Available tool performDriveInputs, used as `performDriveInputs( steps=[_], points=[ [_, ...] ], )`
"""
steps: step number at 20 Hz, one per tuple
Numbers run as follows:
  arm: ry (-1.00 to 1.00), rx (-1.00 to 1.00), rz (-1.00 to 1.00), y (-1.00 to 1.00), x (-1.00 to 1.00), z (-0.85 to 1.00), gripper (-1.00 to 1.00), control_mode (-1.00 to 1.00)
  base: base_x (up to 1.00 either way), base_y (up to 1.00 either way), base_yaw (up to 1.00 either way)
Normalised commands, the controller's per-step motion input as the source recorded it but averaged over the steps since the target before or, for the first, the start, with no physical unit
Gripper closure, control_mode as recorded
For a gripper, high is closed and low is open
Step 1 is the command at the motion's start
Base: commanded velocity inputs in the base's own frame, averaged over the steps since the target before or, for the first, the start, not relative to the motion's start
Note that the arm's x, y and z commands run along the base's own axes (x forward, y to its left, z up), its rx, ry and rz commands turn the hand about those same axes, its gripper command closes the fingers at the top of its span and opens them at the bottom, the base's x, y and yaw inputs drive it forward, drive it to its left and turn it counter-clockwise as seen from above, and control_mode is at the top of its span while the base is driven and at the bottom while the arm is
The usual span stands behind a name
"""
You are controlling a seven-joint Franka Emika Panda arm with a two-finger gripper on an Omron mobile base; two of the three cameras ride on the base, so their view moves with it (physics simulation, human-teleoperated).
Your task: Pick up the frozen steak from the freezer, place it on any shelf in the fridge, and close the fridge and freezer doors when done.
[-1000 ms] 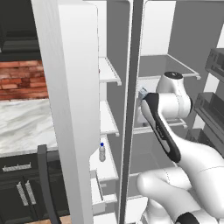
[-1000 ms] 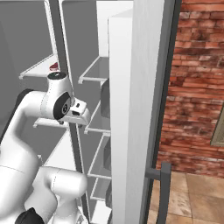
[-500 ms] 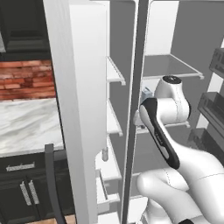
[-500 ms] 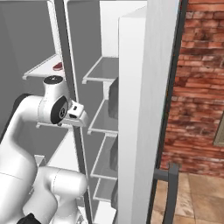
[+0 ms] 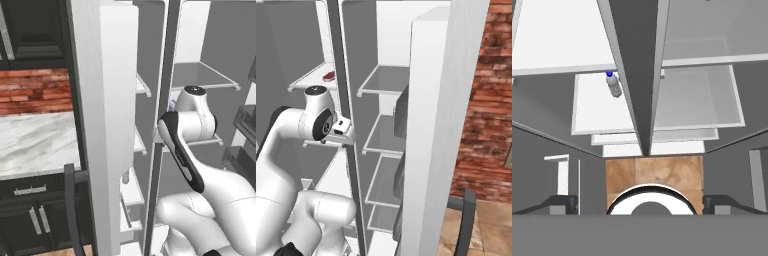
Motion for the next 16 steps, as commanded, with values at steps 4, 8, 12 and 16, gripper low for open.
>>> performDriveInputs(
  steps=[4, 8, 12, 16],
  points=[
    [0.00, 0.00, 0.00, 0.00, 0.00, 0.00, -1.00, 1.00, 0.47, 0.25, 0.00],
    [0.00, 0.00, 0.00, 0.00, 0.00, 0.00, -1.00, 1.00, 0.50, 0.23, 0.00],
    [0.00, 0.00, 0.00, 0.00, 0.00, 0.00, -1.00, 1.00, 0.31, 0.31, 0.00],
    [0.00, 0.00, 0.00, 0.00, 0.00, 0.00, -1.00, 1.00, 0.23, 0.36, 0.00]
  ],
)
